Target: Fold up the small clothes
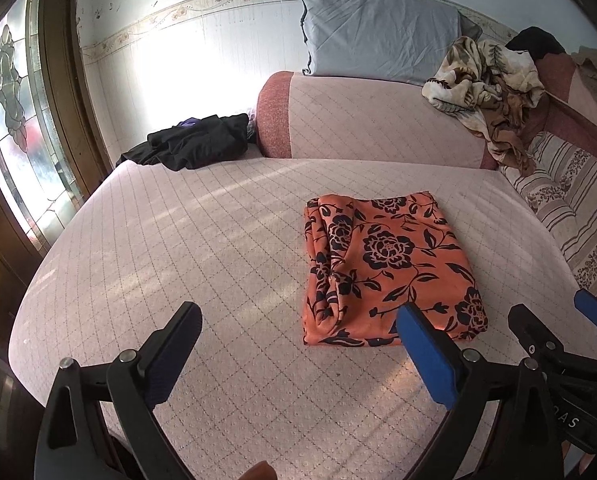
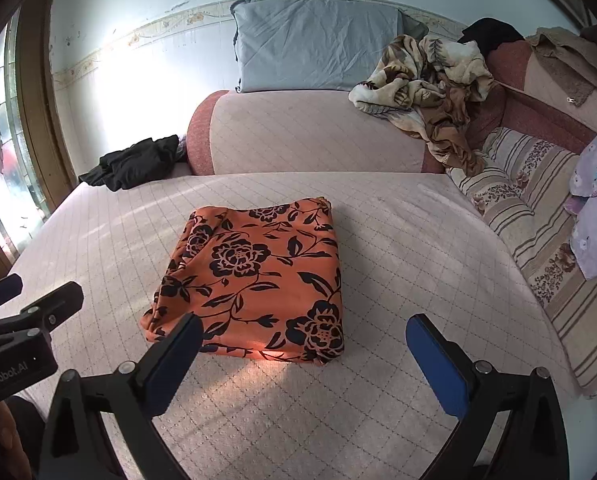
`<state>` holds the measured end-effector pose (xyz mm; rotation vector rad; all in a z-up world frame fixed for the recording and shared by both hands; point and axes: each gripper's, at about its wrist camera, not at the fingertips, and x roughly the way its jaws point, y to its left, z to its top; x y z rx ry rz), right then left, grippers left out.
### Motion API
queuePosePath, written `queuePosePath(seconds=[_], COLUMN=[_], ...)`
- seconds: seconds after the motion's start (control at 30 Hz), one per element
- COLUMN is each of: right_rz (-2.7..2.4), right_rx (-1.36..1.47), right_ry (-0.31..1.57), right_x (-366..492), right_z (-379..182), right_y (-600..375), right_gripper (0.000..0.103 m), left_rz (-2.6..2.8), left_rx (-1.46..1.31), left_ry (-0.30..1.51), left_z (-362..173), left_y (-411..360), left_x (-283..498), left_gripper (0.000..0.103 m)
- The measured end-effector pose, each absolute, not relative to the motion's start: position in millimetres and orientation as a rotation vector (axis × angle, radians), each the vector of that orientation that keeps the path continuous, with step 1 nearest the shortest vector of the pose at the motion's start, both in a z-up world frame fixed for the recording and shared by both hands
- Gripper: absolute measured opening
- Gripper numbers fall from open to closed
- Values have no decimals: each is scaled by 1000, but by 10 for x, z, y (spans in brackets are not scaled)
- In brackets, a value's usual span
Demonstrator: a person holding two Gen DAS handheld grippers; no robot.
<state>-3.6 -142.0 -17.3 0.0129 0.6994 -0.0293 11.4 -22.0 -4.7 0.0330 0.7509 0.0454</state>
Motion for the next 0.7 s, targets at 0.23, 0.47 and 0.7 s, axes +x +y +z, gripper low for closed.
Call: queuePosePath(seconds=[0.23,0.47,0.7], right_rz=[-38,-39,-37], right_rx=[7,9,5], right_ry=[698,696,703], right_x=[-13,39,78], right_z=[-177,-183,-220], right_y=[-1434,-1442,-1417], right_gripper=[103,103,103], left_rz=[67,86,73], left_rx=[58,66,60], left_ry=[760,766,776], left_z=[-76,-114,-155], left_y=[-249,-229,-216], left_x=[150,197,235], left_gripper=[98,98,98])
